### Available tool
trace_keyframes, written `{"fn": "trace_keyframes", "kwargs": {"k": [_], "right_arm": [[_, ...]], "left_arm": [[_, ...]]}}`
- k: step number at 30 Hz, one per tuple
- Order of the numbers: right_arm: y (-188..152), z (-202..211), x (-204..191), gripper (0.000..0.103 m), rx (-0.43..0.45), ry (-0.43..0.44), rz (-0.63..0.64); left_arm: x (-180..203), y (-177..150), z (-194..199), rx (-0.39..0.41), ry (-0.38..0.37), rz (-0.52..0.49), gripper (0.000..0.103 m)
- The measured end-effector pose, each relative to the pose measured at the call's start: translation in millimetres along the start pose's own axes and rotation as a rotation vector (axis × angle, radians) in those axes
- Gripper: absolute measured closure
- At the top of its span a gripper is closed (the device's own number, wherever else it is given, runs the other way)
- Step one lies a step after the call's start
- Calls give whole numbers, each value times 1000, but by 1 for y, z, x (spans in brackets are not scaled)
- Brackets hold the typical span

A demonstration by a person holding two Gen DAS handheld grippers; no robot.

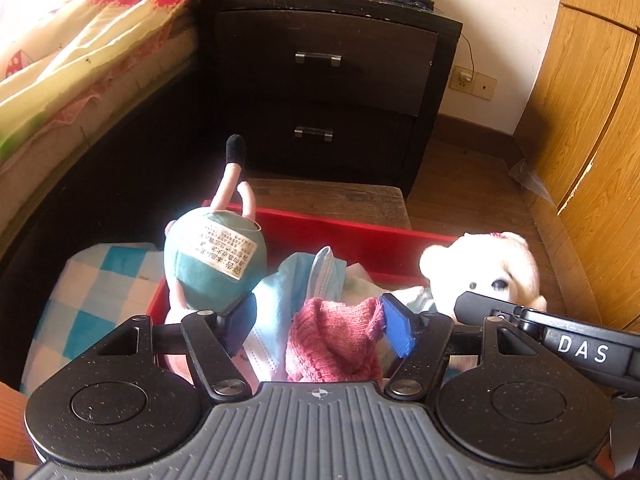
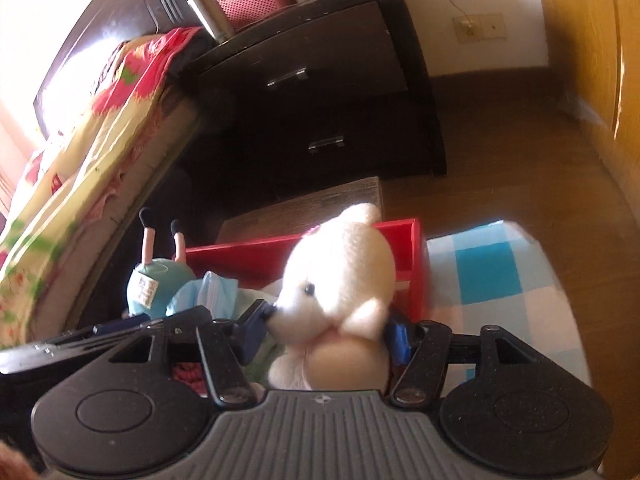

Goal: Organize soft objects

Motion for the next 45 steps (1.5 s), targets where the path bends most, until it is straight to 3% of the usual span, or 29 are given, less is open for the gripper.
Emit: {"fn": "trace_keyframes", "kwargs": {"k": [6, 25, 38, 45], "right_arm": [[0, 7, -8, 61, 44, -46, 42], [-22, 28, 1, 59, -55, -113, 92], [-26, 73, -8, 58, 8, -142, 111], [-35, 103, -26, 58, 61, -177, 208]], "left_arm": [[-6, 1, 18, 24, 28, -10, 35], [-18, 1, 56, 50, 11, -3, 33], [-13, -17, 79, 39, 0, -13, 33], [-11, -40, 93, 31, 11, -20, 31]]}}
Point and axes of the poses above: each gripper's, at about its wrist camera, not at the fingertips, and z roughly against the way its jaws point, x to its right, y to its top, the point moved 8 cm from there along -z, roughly the way its jaws point, and after that the axes turned 4 degrees about -y, right-handed, at the moved point
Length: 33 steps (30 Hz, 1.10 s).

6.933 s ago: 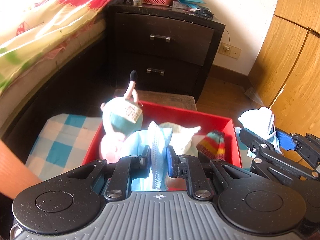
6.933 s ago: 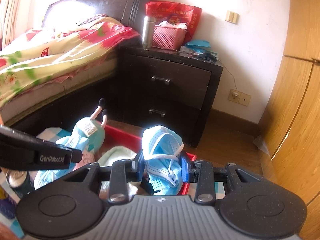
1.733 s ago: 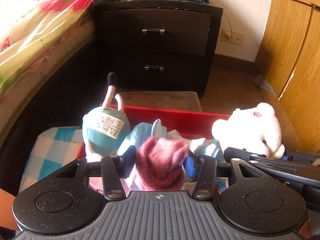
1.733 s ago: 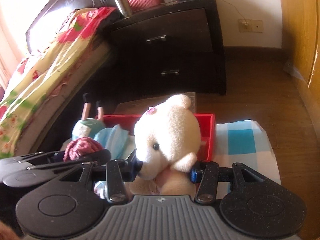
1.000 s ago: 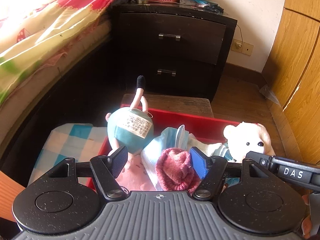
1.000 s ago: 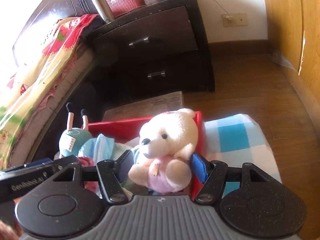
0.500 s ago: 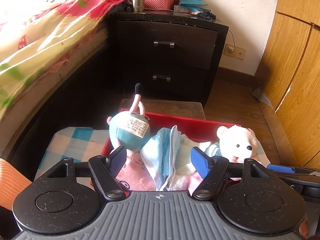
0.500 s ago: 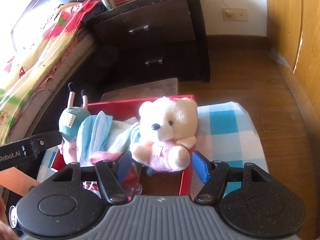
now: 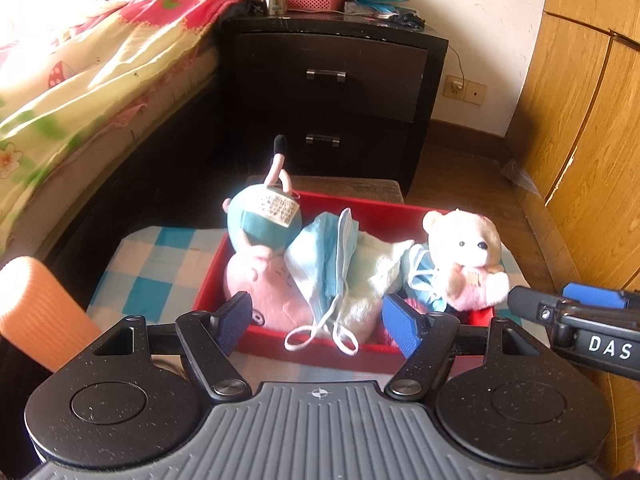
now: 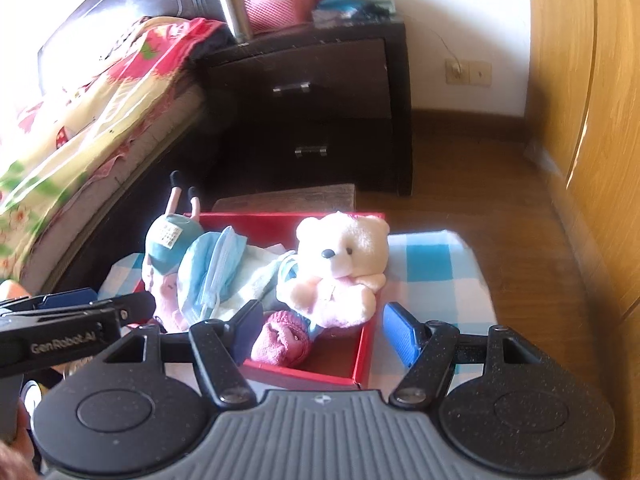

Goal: Organize soft objects

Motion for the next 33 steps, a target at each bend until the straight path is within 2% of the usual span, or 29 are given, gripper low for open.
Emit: {"fn": "trace_keyframes", "kwargs": {"k": [5, 10, 22, 33], "right_arm": [[-7, 18, 0, 58, 15, 5, 6], [-24, 33, -2, 58, 16, 22, -3], [-48, 75, -16, 57, 76, 18, 82], [-54, 89, -15, 57, 94, 31, 84]], "left_arm": [[-5, -14, 12, -4, 1, 15, 31], [1, -26, 26, 2, 4, -19, 27], [3, -43, 53, 33, 13, -56, 25], [8, -60, 67, 36, 14, -77, 24]]}}
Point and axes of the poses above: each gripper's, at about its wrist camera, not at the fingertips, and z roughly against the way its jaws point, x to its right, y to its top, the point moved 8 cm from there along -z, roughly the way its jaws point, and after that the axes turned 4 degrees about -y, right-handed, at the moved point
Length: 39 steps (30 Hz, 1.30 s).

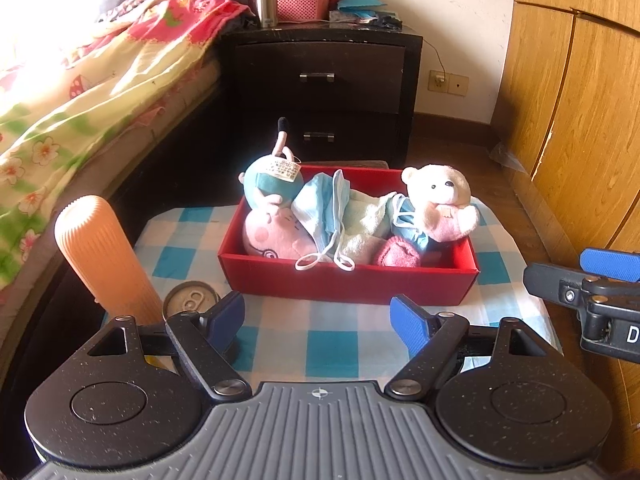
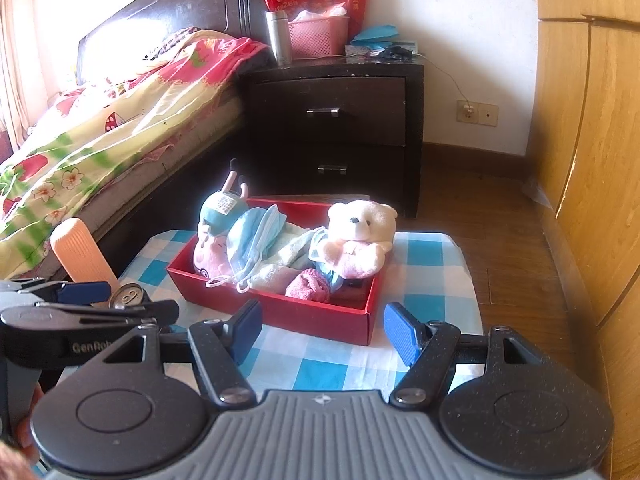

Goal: Organize soft objects

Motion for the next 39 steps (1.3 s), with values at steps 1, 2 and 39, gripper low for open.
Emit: {"fn": "trace_keyframes", "kwargs": {"k": [1, 2, 39], "right_arm": [[0, 1, -1, 57, 4, 1, 2], [0, 1, -1, 57, 9, -1, 4], [-4, -7, -4, 51, 43, -82, 33]], "left_arm": [[0, 0, 0, 1, -1, -1, 24], [0, 0, 1, 2, -1, 0, 24], [5, -2, 1, 17, -24, 50, 22]]}}
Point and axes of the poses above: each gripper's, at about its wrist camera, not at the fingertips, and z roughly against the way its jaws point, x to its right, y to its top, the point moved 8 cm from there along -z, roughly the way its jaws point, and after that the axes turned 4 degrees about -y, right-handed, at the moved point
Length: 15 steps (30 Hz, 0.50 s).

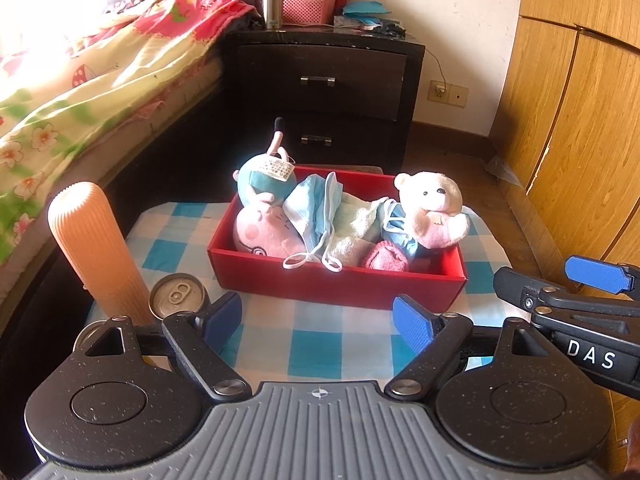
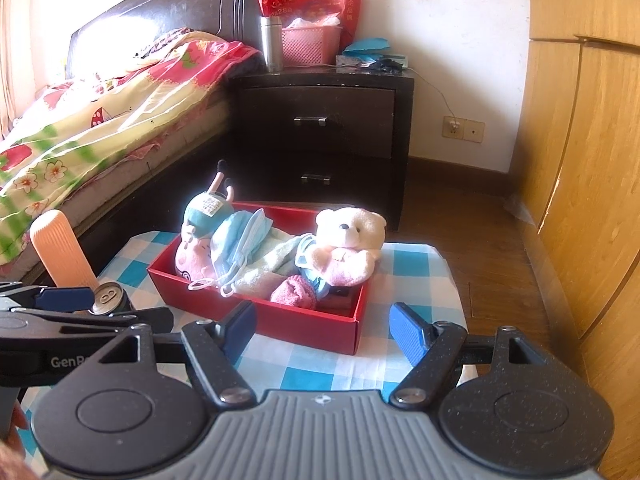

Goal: Organize soft objects

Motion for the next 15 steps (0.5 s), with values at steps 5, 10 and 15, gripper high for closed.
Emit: {"fn": "trace_keyframes", "kwargs": {"k": [5, 10, 15], "right_arm": [[0, 0, 1, 51, 8, -6, -10], [1, 1, 2, 51, 15, -5, -21], [1, 1, 2, 51, 18, -5, -24]], "left_arm": [[0, 0, 1, 7, 14, 1, 22], [1, 2, 4, 25, 35, -5, 22], [2, 3, 5, 33, 42, -7, 22]]}}
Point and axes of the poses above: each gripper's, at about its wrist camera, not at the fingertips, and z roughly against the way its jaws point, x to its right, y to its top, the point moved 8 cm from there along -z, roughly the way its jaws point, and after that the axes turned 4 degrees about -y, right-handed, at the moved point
